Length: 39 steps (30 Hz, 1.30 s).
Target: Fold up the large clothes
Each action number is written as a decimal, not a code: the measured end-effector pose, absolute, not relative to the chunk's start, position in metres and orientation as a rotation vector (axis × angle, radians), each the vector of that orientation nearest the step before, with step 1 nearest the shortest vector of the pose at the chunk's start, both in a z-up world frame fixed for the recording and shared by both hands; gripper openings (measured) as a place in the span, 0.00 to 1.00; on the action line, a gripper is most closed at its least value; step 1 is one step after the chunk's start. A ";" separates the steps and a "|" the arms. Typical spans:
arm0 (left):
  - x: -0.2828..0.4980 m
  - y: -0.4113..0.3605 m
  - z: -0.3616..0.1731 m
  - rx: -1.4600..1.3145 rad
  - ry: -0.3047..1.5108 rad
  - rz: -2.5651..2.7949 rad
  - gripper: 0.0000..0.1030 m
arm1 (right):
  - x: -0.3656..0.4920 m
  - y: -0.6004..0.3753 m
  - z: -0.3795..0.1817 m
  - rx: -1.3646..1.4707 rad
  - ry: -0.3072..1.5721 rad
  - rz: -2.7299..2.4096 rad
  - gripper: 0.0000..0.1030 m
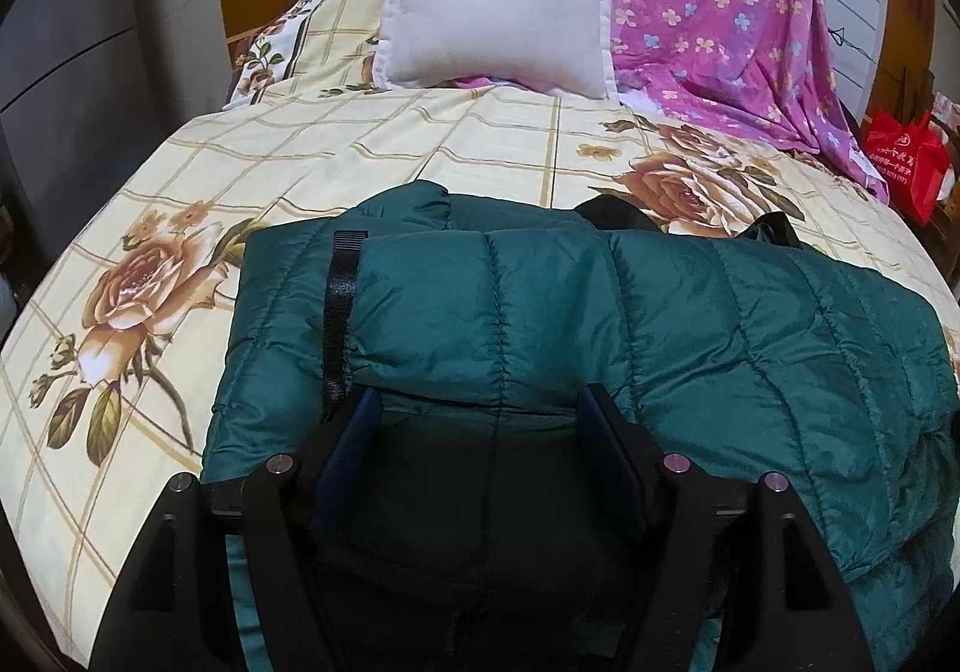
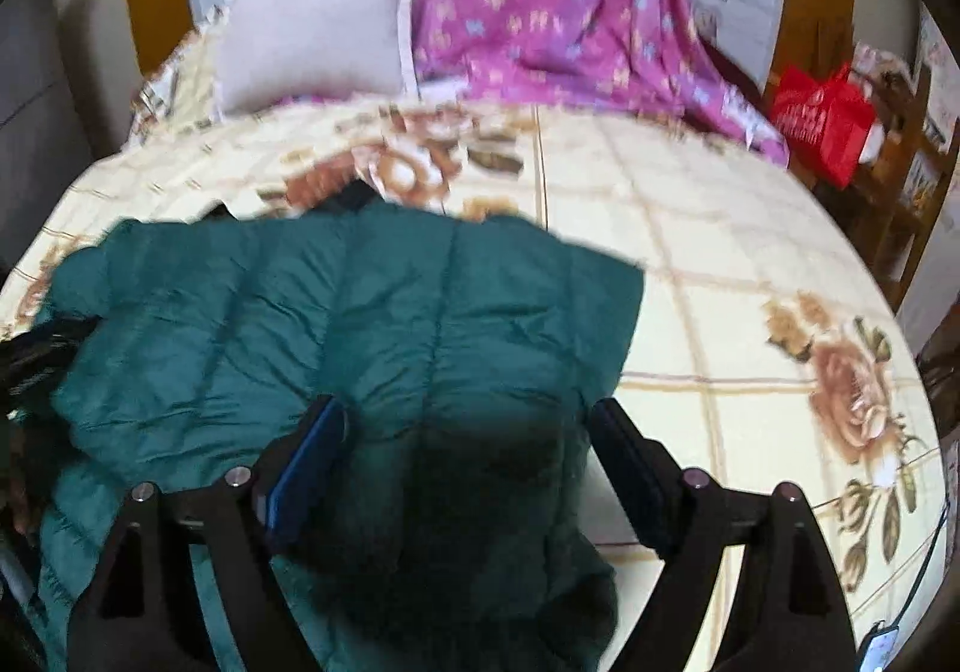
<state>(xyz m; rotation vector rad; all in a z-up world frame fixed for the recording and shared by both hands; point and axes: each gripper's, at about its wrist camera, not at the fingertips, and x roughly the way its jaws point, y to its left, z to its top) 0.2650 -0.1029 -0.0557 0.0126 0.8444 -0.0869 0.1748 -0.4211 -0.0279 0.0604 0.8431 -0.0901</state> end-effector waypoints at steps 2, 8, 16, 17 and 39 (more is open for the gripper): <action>0.264 -0.104 -0.054 0.017 0.839 -0.082 0.49 | 0.173 -0.416 -0.029 0.054 0.849 -0.069 0.85; 0.250 -0.100 -0.042 -0.001 0.841 -0.079 0.49 | 0.187 -0.416 -0.058 0.082 0.951 -0.081 0.86; 0.211 -0.086 -0.016 -0.021 0.832 -0.105 0.49 | 0.138 -0.428 -0.015 0.166 0.869 -0.039 0.87; 0.204 -0.082 -0.013 -0.023 0.839 -0.107 0.49 | 0.130 -0.429 -0.010 0.172 0.869 -0.035 0.87; 0.059 -0.012 -0.011 0.021 0.877 -0.078 0.49 | -0.012 -0.426 -0.009 0.206 0.983 0.059 0.87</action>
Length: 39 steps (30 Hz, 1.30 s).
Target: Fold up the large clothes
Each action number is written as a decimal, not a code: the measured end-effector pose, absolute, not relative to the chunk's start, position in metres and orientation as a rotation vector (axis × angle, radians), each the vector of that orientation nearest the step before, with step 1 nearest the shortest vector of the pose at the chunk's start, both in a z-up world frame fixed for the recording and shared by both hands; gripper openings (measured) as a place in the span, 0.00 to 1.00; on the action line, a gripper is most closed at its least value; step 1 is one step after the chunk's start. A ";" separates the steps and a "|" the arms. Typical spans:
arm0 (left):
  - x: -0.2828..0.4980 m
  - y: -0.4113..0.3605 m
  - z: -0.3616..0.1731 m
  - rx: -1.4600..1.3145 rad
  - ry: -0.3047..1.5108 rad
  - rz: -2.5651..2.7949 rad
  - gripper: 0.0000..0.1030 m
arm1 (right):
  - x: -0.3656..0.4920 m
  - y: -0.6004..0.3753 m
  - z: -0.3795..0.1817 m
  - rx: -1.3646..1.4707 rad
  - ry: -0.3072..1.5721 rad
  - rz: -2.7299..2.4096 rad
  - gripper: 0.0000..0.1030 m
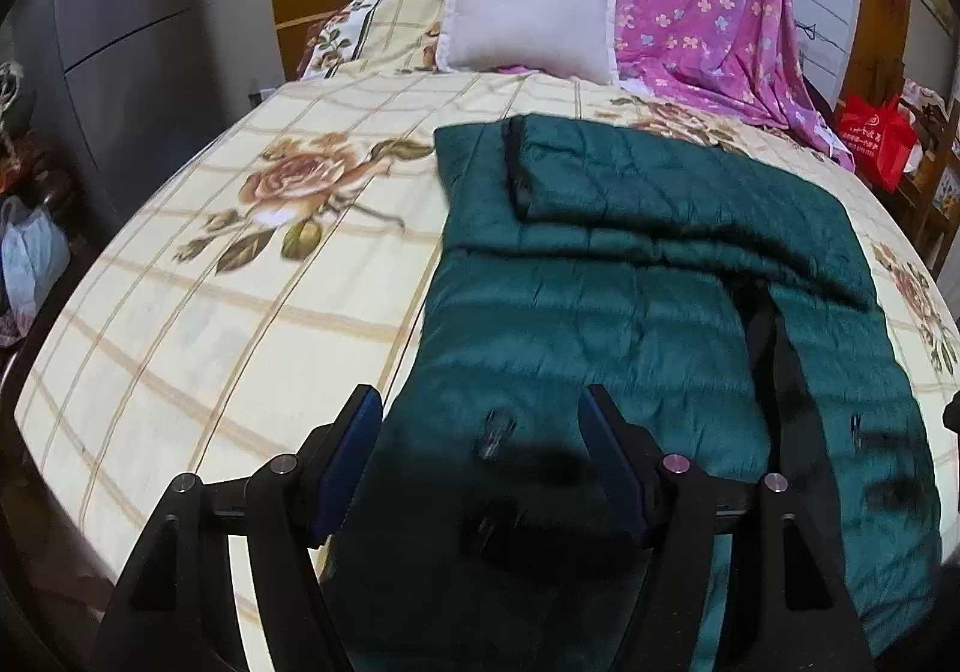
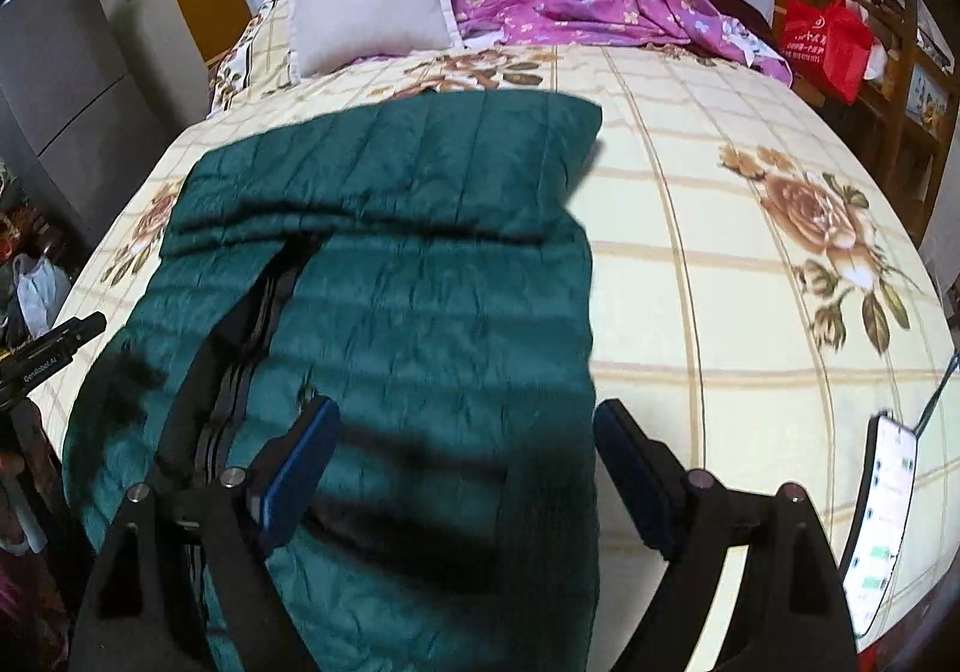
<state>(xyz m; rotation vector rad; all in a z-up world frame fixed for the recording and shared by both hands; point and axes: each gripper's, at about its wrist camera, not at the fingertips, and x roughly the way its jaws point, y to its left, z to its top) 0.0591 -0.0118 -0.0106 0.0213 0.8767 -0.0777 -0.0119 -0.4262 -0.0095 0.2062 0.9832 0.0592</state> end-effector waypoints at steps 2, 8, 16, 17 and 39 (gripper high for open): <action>0.051 -0.007 -0.013 0.026 0.884 -0.070 0.49 | -0.020 -0.425 -0.011 0.205 0.983 0.064 0.87; 0.028 0.005 -0.017 0.020 0.890 -0.057 0.49 | -0.042 -0.423 -0.021 0.225 0.991 0.070 0.87; 0.010 0.016 -0.021 0.011 0.902 -0.056 0.49 | -0.060 -0.428 -0.026 0.243 0.993 0.053 0.87; 0.008 0.017 -0.022 0.010 0.906 -0.056 0.49 | -0.063 -0.428 -0.026 0.242 0.997 0.051 0.87; -0.015 0.036 -0.034 -0.041 0.977 -0.066 0.49 | -0.110 -0.438 -0.013 0.190 1.029 0.041 0.87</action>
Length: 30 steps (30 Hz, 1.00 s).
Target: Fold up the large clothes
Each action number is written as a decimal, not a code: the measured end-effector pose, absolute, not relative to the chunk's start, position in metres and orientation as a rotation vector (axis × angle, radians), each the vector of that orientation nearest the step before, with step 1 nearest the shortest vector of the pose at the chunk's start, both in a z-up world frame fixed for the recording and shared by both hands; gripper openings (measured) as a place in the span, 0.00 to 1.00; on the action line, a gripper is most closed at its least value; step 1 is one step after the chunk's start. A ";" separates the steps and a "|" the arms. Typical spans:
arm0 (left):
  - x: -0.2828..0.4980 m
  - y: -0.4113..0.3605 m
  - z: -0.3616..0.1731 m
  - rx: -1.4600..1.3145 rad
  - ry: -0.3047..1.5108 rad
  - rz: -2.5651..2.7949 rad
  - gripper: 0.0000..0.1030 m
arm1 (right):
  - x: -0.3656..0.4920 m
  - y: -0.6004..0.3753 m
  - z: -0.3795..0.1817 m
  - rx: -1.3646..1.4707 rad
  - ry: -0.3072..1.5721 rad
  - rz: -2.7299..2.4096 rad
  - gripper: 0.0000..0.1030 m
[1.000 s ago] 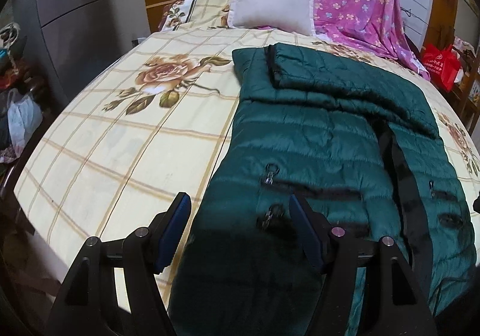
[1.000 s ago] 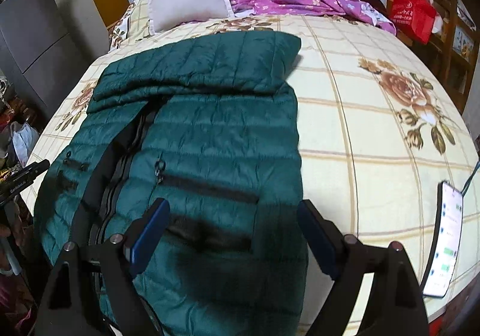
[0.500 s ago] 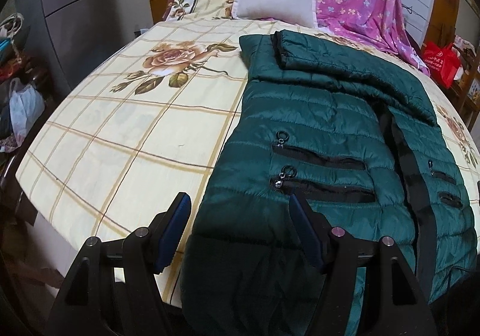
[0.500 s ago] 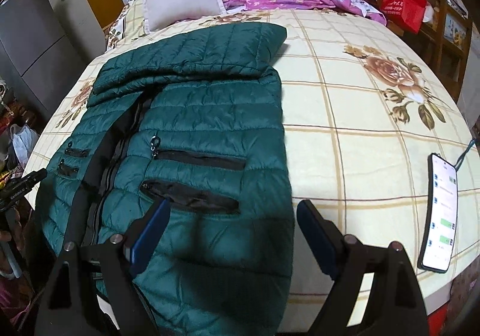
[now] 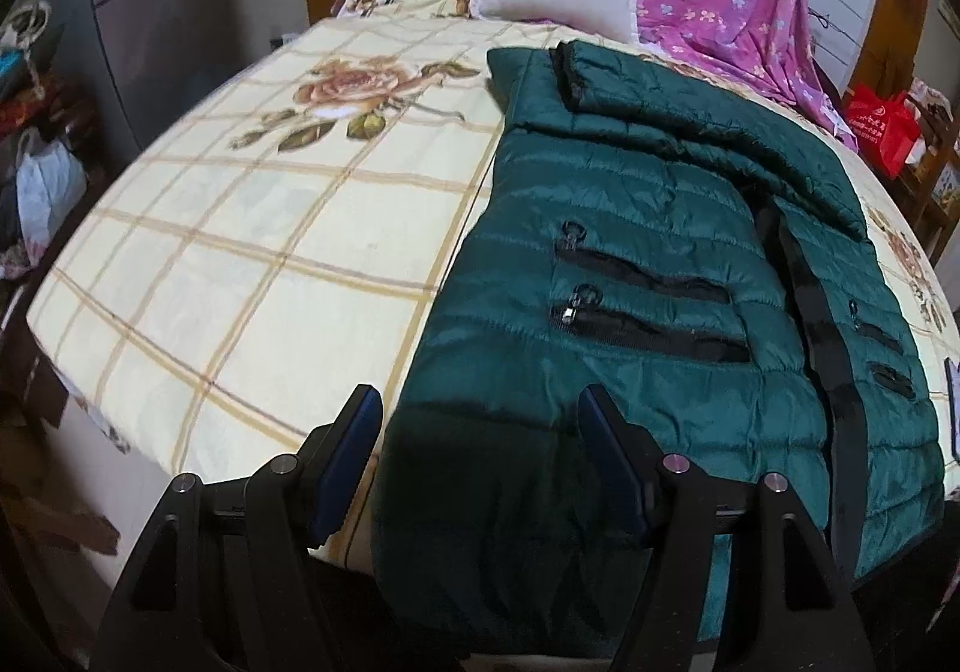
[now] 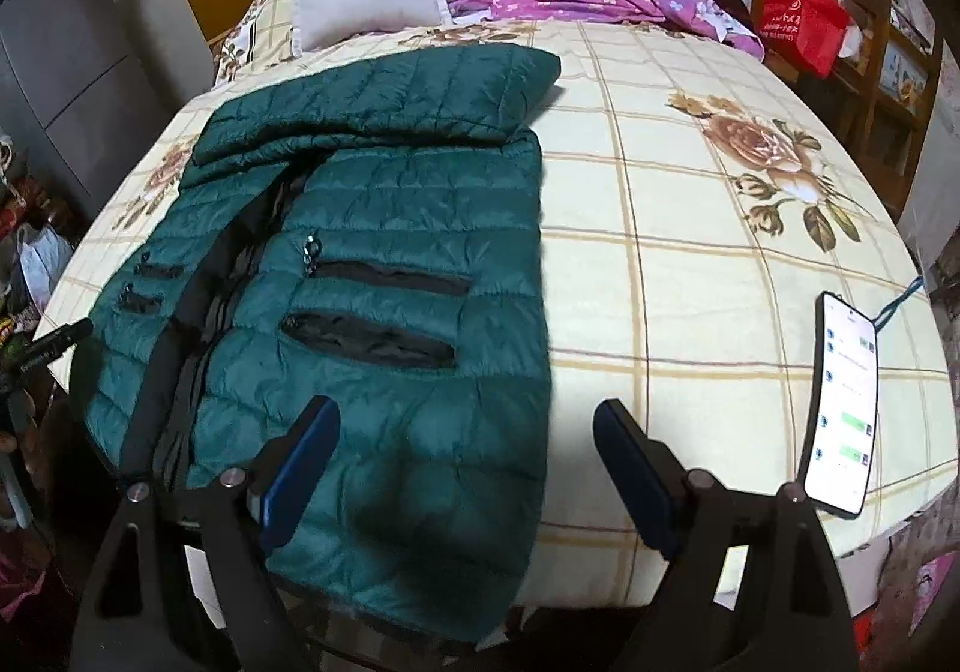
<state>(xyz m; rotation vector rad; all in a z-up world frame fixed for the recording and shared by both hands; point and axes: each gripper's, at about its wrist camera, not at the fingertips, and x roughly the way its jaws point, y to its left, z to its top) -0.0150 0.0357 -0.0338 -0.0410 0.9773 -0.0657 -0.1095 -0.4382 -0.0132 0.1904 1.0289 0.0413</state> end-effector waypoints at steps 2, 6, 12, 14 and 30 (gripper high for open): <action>-0.017 0.040 -0.038 -0.054 0.995 -0.066 0.49 | -0.112 -0.438 -0.021 0.203 1.045 0.051 0.87; -0.022 0.048 -0.043 -0.077 1.015 -0.066 0.49 | -0.114 -0.440 -0.036 0.216 1.077 0.064 0.87; -0.023 0.069 -0.047 -0.150 1.035 -0.077 0.49 | -0.118 -0.440 -0.053 0.239 1.118 0.094 0.87; -0.024 0.072 -0.049 -0.165 1.042 -0.088 0.49 | -0.119 -0.439 -0.055 0.238 1.123 0.102 0.87; -0.023 0.078 -0.064 -0.224 1.085 -0.127 0.49 | -0.117 -0.433 -0.071 0.250 1.167 0.158 0.87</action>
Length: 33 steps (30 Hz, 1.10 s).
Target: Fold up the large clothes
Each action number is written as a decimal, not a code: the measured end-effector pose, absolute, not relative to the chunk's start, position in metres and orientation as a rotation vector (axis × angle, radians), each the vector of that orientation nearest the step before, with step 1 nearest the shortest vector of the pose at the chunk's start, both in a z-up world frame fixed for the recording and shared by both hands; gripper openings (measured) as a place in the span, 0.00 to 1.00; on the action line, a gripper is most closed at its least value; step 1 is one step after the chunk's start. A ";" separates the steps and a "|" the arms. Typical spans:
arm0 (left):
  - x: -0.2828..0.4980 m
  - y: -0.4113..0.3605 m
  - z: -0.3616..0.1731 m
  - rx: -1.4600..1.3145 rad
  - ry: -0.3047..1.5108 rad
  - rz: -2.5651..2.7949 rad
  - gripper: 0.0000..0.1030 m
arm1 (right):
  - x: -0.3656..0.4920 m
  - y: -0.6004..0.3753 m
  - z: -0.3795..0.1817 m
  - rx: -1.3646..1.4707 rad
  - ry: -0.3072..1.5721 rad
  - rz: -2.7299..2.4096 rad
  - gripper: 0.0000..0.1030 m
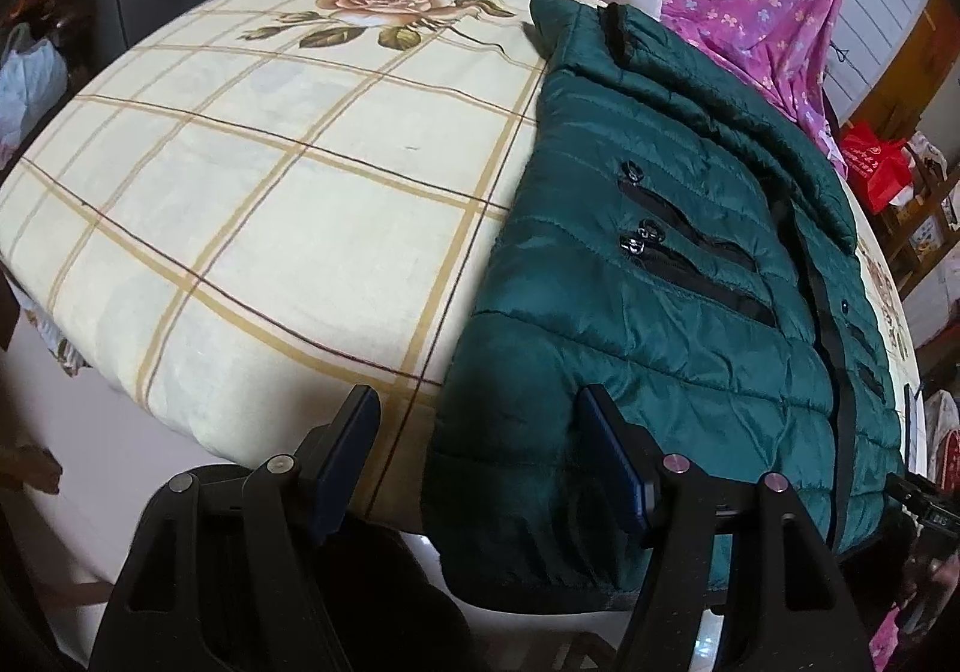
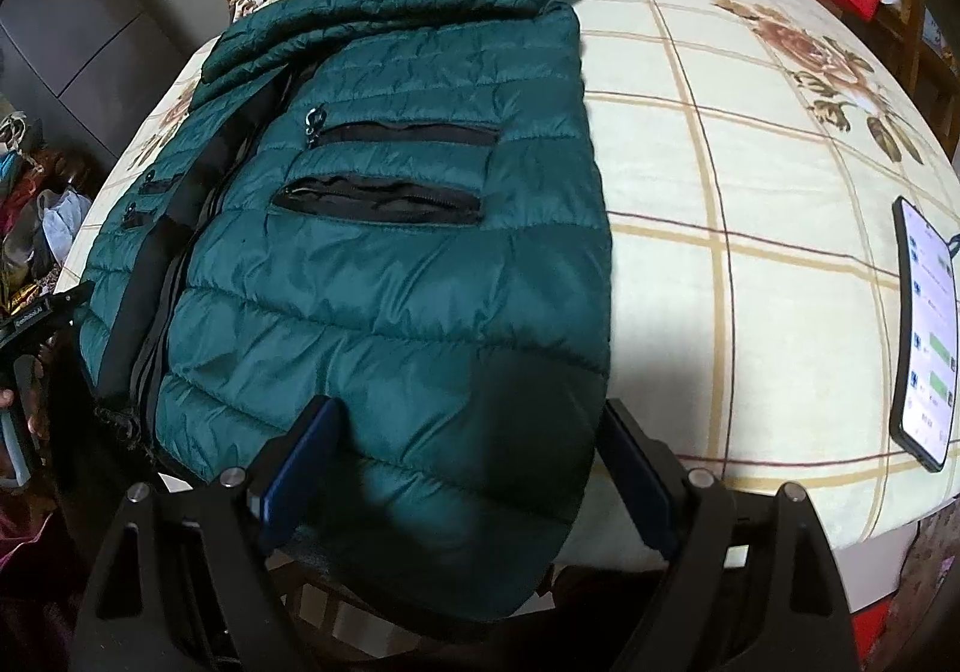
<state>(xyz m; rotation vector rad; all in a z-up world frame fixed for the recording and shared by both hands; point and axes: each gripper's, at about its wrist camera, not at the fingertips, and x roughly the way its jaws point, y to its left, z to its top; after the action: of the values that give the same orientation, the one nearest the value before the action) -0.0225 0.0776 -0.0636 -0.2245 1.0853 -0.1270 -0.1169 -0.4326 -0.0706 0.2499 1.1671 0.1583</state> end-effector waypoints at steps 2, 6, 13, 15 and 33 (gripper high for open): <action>-0.022 0.076 -0.065 -0.223 1.087 -0.132 0.49 | -0.117 -0.432 -0.071 0.253 1.167 0.159 0.87; -0.019 0.075 -0.070 -0.224 1.096 -0.139 0.50 | -0.116 -0.431 -0.073 0.256 1.169 0.163 0.87; -0.022 0.071 -0.070 -0.212 1.081 -0.135 0.52 | -0.115 -0.429 -0.074 0.248 1.164 0.168 0.87; -0.023 0.070 -0.070 -0.216 1.087 -0.145 0.52 | -0.116 -0.428 -0.074 0.250 1.159 0.174 0.87; -0.027 0.054 -0.070 -0.186 1.090 -0.174 0.51 | -0.116 -0.417 -0.073 0.208 1.082 0.236 0.81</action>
<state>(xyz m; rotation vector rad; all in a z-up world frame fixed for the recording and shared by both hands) -0.0267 0.0539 -0.0701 -0.1855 1.0899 -0.1740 -0.1163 -0.4168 -0.0734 0.2083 1.0821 0.2360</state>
